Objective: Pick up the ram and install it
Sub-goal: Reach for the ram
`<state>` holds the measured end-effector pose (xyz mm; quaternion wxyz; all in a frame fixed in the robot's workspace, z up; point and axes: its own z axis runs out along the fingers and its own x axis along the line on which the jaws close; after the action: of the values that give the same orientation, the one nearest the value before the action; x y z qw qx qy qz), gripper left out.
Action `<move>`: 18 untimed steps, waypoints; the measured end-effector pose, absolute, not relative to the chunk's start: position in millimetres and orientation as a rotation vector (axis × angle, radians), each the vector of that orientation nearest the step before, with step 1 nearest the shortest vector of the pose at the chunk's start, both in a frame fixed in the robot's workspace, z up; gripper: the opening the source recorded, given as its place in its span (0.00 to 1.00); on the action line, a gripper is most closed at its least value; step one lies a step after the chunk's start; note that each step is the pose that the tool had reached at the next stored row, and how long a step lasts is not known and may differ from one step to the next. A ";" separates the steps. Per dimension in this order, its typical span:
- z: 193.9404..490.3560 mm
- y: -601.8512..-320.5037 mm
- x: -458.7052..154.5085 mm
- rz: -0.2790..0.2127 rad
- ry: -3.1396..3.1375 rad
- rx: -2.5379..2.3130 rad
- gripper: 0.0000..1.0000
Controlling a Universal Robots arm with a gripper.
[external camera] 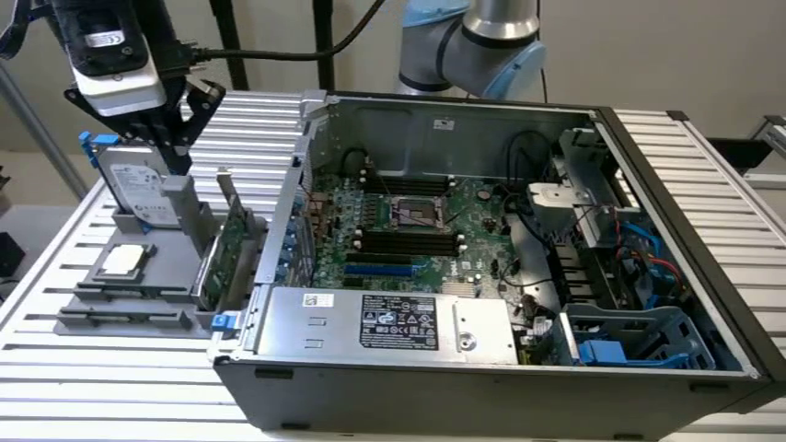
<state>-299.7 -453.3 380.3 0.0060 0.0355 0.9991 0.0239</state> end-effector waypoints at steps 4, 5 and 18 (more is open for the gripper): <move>378.0 -458.6 -317.8 0.075 3.127 0.111 0.00; 377.4 -459.9 -322.2 0.075 3.127 0.111 0.00; 367.2 -475.9 -376.3 0.075 3.127 0.111 0.00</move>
<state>-376.3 -475.9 367.2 0.0059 0.0355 0.9991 0.0239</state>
